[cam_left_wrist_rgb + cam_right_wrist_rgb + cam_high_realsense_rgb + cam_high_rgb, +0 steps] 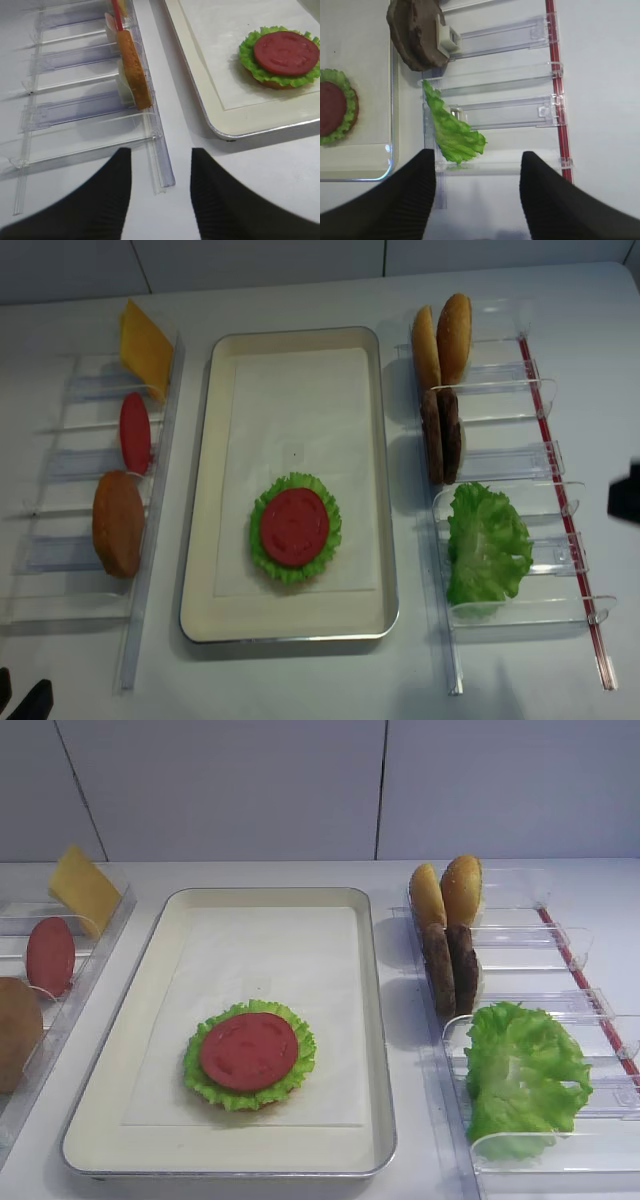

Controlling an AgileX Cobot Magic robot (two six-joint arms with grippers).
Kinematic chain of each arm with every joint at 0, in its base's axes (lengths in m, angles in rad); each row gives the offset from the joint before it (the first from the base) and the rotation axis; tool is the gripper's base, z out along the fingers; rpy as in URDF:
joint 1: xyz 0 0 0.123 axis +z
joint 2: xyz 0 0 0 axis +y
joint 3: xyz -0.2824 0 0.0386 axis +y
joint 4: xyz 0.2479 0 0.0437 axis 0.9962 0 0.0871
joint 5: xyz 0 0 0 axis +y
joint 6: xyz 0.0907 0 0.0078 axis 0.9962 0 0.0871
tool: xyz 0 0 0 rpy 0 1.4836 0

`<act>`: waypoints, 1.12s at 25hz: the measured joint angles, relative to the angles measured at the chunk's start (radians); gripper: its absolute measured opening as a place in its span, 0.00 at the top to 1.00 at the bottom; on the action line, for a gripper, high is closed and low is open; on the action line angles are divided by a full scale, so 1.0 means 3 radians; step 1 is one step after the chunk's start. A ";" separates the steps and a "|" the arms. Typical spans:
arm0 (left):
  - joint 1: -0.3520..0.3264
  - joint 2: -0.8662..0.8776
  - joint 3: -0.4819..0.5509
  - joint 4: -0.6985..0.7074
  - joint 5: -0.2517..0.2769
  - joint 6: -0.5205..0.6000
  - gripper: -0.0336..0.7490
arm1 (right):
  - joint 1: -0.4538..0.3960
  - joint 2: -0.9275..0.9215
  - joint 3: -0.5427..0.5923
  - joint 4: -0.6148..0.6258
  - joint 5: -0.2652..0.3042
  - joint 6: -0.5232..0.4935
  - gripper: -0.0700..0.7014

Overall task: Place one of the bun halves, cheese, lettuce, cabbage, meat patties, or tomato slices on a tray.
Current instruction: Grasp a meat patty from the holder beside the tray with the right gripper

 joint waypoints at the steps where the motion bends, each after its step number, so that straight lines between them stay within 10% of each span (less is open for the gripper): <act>1: 0.0000 0.0000 0.0000 0.0000 0.0000 0.0000 0.62 | 0.0000 0.0154 -0.0134 0.0033 0.0022 0.0000 0.37; 16: 0.0000 0.0000 0.0000 0.0000 0.0000 0.0000 0.62 | 0.1513 0.2354 -0.1771 -0.0673 0.0026 0.0842 0.37; 28: 0.0000 0.0000 0.0000 0.0000 -0.0002 -0.0008 0.62 | 0.1705 0.3179 -0.2180 -0.0773 -0.0014 0.0922 0.37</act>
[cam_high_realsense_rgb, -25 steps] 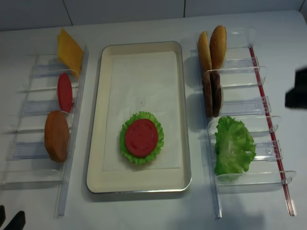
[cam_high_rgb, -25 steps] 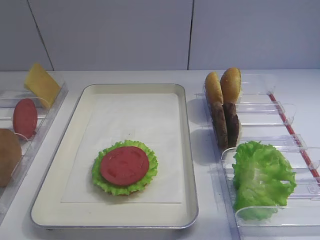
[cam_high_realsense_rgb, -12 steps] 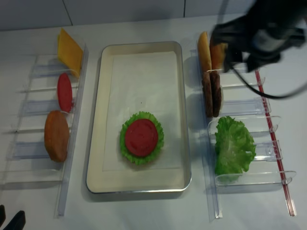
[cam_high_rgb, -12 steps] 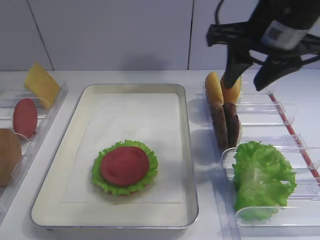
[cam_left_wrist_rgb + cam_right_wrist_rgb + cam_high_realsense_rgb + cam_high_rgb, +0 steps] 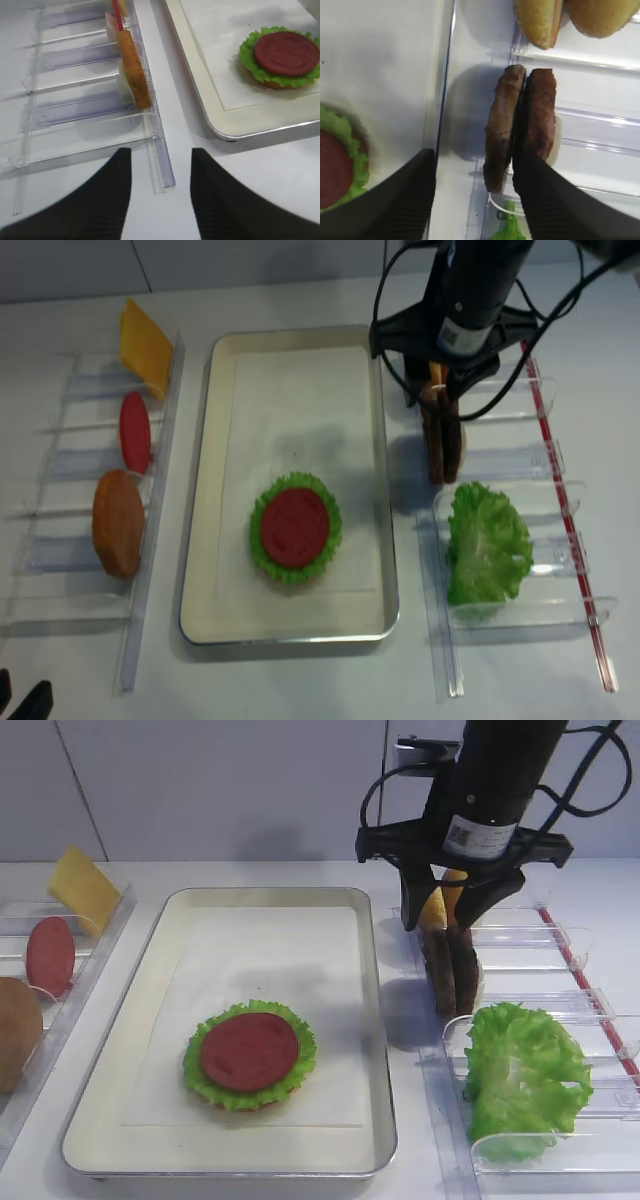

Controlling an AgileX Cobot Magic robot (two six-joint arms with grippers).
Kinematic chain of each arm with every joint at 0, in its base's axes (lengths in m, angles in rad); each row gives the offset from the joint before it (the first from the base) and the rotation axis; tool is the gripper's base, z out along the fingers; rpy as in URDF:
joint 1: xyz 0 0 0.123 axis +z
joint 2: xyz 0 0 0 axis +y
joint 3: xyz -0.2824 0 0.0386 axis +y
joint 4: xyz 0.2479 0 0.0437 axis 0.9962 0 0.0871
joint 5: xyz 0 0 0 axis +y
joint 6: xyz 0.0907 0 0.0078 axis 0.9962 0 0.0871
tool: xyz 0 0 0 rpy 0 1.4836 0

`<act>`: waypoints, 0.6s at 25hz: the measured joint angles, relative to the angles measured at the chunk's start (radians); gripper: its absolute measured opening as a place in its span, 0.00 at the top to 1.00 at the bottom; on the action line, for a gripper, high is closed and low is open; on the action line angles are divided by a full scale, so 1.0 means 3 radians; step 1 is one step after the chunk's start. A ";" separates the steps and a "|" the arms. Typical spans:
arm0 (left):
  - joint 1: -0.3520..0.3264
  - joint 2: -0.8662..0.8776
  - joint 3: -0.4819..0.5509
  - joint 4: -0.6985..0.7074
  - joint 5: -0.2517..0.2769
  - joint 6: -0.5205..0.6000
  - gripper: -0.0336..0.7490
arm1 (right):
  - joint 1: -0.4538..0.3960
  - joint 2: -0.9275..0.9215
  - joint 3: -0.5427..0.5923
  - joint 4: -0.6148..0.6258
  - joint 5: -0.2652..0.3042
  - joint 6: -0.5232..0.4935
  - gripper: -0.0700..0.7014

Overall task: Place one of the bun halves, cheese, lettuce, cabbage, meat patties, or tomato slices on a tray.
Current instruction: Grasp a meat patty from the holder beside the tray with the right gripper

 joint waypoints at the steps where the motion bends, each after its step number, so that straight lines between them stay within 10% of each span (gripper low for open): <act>1: 0.0000 0.0000 0.0000 0.0000 0.0000 -0.0002 0.62 | 0.0000 0.0018 -0.0002 -0.0002 0.0000 0.0000 0.37; 15: 0.0000 0.0000 0.0000 0.0000 0.0000 -0.0008 0.62 | 0.0000 0.0204 -0.0016 0.0029 -0.0073 0.0000 0.37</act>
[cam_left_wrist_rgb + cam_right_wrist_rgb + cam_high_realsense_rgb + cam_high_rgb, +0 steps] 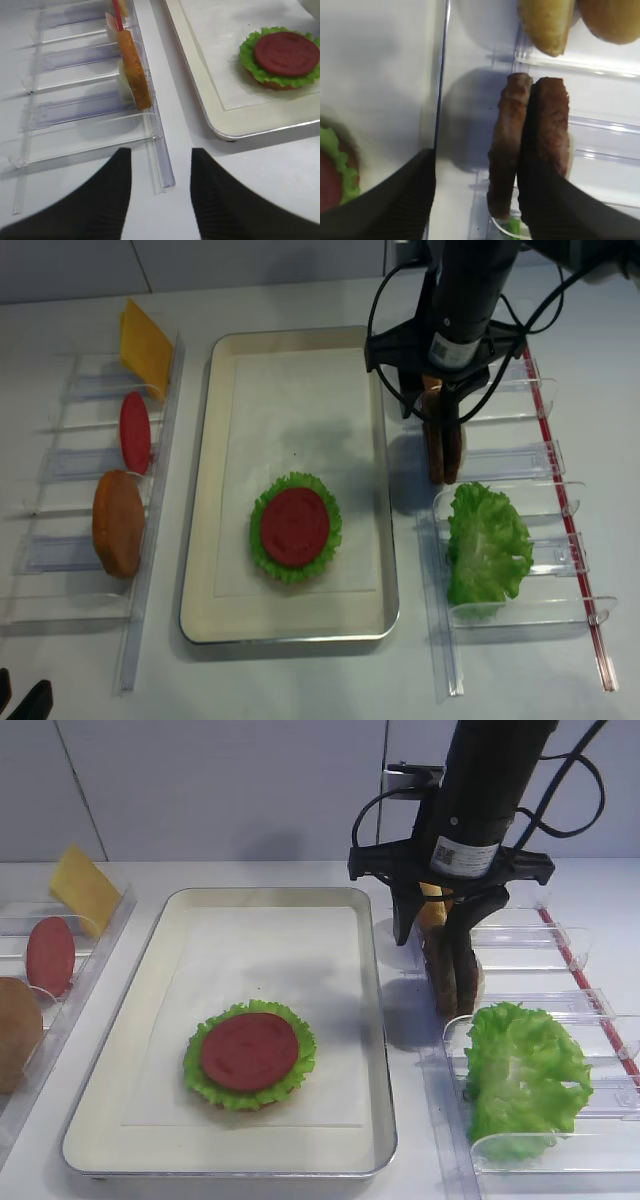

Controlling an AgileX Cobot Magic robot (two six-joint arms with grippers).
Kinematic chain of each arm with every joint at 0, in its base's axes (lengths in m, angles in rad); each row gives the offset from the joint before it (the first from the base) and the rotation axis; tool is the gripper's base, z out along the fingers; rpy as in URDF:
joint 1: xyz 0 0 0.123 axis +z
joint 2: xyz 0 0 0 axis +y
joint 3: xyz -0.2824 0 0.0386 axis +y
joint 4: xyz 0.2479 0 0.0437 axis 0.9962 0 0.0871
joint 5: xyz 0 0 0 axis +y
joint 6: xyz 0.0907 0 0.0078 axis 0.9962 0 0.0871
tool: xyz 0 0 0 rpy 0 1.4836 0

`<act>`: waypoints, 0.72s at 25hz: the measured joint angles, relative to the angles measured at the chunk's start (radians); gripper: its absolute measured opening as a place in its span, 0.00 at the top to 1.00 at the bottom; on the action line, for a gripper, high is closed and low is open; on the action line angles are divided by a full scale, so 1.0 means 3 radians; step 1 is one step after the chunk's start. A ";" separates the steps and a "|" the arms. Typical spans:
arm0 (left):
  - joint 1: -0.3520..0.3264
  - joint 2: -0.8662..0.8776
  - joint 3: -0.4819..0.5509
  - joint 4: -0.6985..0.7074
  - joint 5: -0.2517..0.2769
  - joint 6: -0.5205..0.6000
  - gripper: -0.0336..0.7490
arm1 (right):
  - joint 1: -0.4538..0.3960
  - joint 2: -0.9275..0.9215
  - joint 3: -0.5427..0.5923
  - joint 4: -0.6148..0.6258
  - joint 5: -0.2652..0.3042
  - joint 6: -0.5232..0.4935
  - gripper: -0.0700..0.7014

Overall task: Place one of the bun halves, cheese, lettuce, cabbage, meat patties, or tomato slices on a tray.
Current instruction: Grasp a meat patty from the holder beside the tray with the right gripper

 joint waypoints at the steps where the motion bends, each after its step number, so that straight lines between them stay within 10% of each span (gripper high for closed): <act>1: 0.0000 0.0000 0.0000 0.0000 0.0000 0.0000 0.62 | 0.0000 0.0015 0.0000 0.0009 0.0000 0.0014 0.37; 18: 0.0000 0.0000 0.0000 0.0000 0.0000 0.0000 0.63 | 0.0010 0.0159 0.0000 -0.0114 0.0062 0.0066 0.57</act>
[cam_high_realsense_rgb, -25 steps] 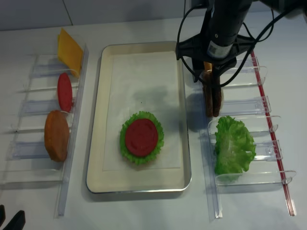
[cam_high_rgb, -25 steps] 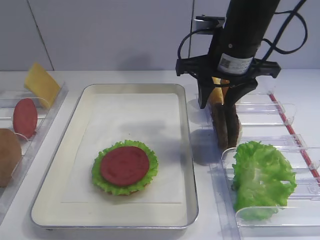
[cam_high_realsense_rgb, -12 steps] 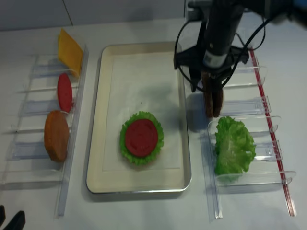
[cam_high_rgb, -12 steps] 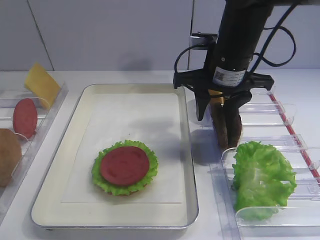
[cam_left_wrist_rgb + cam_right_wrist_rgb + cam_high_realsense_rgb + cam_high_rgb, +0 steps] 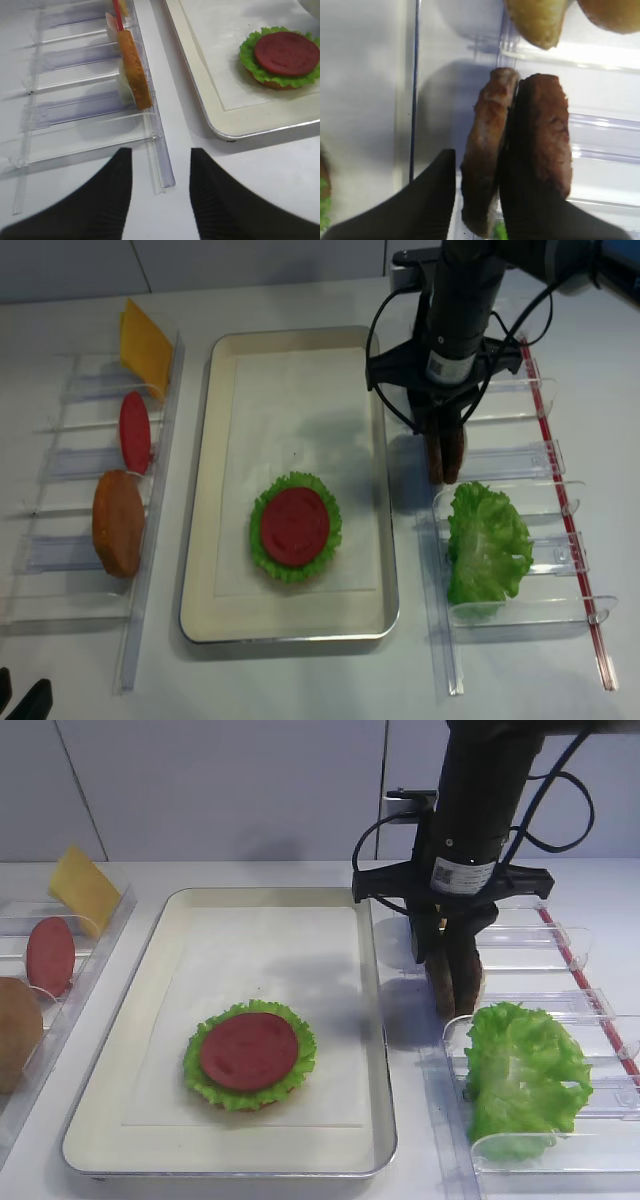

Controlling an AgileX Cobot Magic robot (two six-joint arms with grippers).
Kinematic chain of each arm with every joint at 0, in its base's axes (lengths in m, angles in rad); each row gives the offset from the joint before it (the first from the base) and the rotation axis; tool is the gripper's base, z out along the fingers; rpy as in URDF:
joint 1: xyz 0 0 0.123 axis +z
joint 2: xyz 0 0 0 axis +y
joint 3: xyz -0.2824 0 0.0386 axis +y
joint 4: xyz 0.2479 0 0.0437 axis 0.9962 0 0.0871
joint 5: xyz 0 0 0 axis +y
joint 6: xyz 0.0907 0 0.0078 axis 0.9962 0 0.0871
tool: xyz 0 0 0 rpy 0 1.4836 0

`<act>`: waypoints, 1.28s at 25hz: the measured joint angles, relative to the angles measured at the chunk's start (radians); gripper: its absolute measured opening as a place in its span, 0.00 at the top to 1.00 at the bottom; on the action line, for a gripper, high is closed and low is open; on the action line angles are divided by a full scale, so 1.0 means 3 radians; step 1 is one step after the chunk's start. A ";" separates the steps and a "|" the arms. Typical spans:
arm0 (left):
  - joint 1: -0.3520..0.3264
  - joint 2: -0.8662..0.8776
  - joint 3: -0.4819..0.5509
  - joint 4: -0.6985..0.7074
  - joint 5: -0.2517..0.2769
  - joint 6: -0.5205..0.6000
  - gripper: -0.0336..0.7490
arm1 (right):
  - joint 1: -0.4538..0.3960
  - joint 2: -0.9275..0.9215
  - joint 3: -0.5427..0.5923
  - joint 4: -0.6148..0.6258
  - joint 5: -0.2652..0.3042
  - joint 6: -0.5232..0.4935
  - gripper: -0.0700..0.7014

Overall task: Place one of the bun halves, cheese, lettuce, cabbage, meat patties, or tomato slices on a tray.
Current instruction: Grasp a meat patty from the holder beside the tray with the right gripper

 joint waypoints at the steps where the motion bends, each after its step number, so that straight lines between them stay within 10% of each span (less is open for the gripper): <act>1: 0.0000 0.0000 0.0000 0.0000 0.0000 0.0000 0.63 | 0.0000 0.0000 0.0000 -0.0007 0.0000 0.0000 0.58; 32: 0.0000 0.0000 0.0000 0.0002 0.0000 0.0000 0.63 | 0.0006 -0.0600 0.0000 0.0371 0.0094 -0.0289 0.69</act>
